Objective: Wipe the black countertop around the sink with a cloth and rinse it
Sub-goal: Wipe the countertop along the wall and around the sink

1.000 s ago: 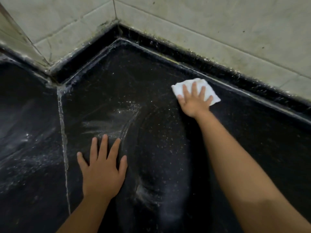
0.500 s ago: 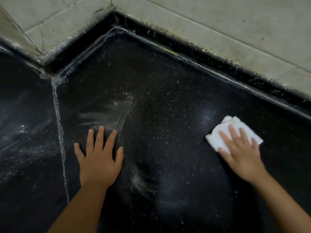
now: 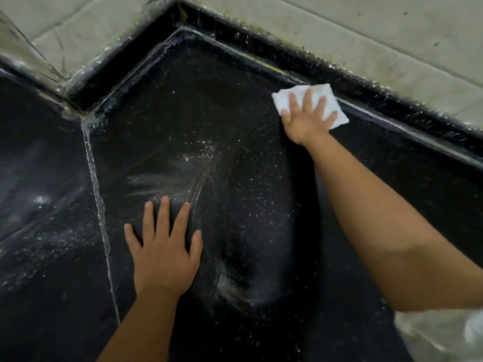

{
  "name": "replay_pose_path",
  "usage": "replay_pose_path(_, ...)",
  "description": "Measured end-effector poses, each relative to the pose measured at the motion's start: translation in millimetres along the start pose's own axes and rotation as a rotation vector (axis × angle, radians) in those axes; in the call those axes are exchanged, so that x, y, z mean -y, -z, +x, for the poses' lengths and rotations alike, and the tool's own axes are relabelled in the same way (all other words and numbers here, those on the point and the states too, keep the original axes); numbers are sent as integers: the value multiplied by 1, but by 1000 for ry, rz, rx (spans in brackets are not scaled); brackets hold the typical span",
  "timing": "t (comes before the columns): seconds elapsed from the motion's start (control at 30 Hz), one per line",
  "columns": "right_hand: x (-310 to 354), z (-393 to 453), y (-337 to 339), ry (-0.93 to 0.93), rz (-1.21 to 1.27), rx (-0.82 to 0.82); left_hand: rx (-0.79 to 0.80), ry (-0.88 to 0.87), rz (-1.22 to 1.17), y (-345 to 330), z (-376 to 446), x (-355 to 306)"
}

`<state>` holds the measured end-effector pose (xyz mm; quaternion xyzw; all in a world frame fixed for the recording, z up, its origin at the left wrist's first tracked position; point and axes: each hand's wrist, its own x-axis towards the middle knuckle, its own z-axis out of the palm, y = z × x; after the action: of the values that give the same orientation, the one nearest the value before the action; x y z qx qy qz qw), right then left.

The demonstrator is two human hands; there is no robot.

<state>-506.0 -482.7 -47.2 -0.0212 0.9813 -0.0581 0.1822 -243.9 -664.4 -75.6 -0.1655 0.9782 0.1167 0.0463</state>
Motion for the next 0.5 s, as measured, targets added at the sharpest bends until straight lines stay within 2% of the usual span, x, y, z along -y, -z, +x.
replay_pose_path(0.2, 39, -45, -25, 370, -147, 41, -30, 16, -37, 2, 0, -2)
replay_pose_path(0.33, 9, -136, -65, 681, -134, 37, -29, 11, -38, 4, 0, -3)
replay_pose_path(0.4, -32, -175, -83, 702, -179, -15, -26, 11, -35, 4, 0, -2)
replay_pose_path(0.5, -92, -200, -77, 509, -183, 16, -18, 9, -31, 5, -1, -4)
